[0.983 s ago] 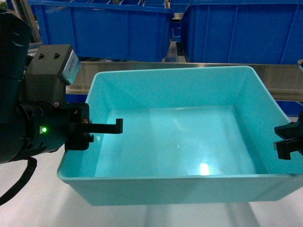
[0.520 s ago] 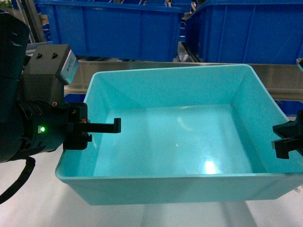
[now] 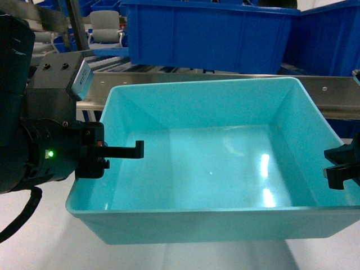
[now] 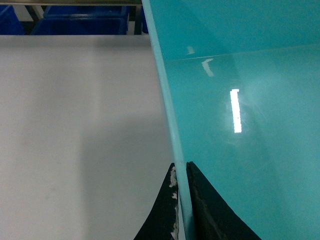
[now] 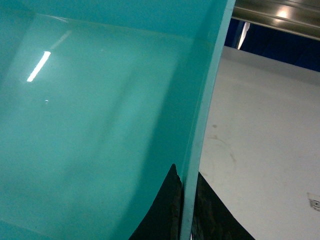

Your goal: Organize blue bins on left shelf correctly

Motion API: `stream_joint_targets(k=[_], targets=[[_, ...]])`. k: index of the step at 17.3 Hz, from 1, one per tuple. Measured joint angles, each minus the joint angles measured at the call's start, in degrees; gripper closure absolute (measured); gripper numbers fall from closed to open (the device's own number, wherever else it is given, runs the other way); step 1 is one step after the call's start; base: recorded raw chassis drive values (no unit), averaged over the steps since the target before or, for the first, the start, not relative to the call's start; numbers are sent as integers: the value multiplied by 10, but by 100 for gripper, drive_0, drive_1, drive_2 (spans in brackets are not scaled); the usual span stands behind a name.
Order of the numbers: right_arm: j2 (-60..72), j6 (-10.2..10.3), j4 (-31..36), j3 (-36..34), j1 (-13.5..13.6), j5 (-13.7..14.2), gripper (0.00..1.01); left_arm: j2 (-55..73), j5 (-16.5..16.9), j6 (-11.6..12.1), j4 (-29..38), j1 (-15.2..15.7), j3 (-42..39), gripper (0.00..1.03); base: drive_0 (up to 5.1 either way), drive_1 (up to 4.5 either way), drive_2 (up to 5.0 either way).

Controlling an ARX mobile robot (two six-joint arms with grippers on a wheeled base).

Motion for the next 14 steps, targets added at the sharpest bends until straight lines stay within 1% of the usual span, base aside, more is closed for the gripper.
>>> stream_joint_targets(k=[14], targets=[[0, 0, 1, 0, 0, 0, 98, 0, 0, 0, 2, 0, 0, 101, -502, 243, 243]])
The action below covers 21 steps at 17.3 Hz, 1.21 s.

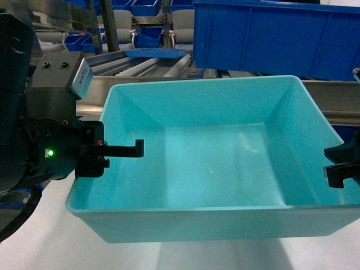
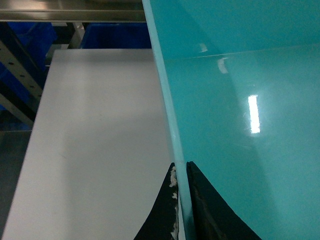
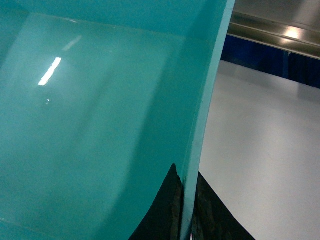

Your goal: Organize blue bins on left shelf correctly

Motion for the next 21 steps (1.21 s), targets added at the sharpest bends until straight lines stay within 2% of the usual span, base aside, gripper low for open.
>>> stream_joint_targets(k=[13, 21], targets=[[0, 0, -1, 0, 0, 0, 98, 1, 0, 0, -1, 0, 0, 101, -502, 243, 243], [-1, 3, -9, -5, 0, -1, 98, 1, 3, 0, -5, 0, 0, 101, -474, 373, 93]])
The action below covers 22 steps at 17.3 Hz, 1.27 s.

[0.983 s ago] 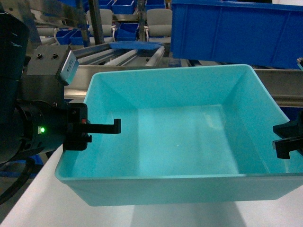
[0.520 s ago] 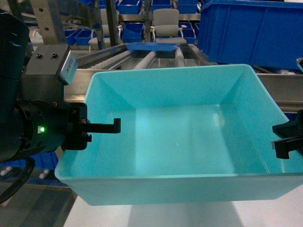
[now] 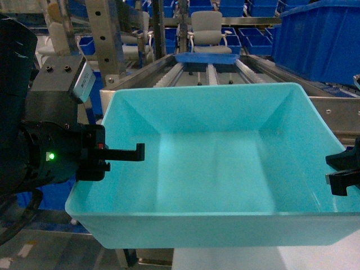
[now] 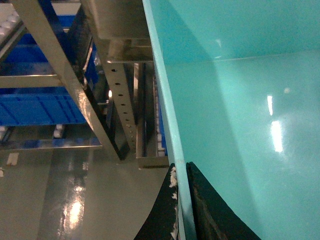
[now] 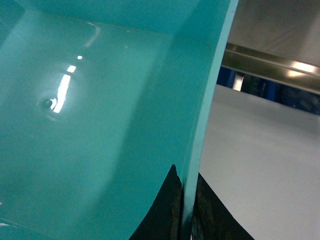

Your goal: Organize blue bins on left shelf correctly

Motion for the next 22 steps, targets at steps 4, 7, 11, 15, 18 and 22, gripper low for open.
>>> stream_joint_targets(k=[4, 7, 11, 15, 18, 22], targets=[[1, 10, -7, -3, 0, 0, 98, 0, 2, 7, 1, 0, 0, 101, -477, 370, 94], [1, 7, 8, 1, 1, -1, 98, 0, -2, 8, 5, 1, 0, 101, -477, 370, 94], [1, 5, 7, 1, 0, 0, 98, 0, -3, 8, 5, 0, 0, 101, -481, 338, 131], [1, 5, 5, 1, 0, 0, 98, 0, -3, 8, 3, 0, 0, 101, -495, 241, 241], [1, 5, 6, 1, 0, -1, 98, 0, -3, 8, 4, 0, 0, 101, -495, 241, 241], [1, 5, 4, 1, 0, 0, 98, 0, -3, 8, 4, 0, 0, 101, -495, 241, 241]])
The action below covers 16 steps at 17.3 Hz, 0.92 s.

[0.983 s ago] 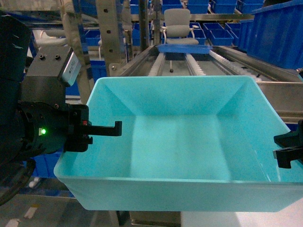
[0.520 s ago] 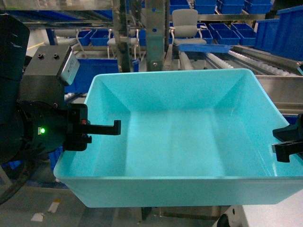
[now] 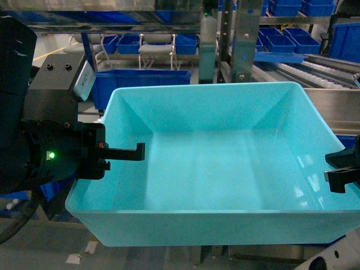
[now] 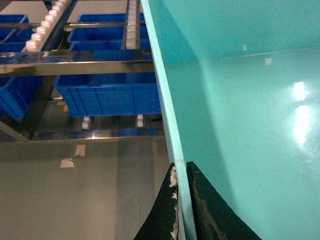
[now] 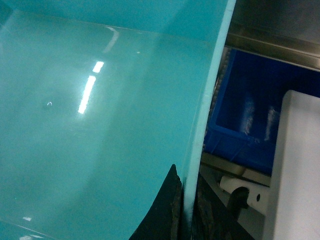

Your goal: Organize blue bins on left shelf correctly

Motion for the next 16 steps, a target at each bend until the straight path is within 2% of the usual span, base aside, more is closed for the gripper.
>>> stream_joint_targets(k=[16], targets=[[0, 0, 3, 0, 0, 0, 98, 0, 0, 0, 0, 1, 0, 101, -447, 411, 61]])
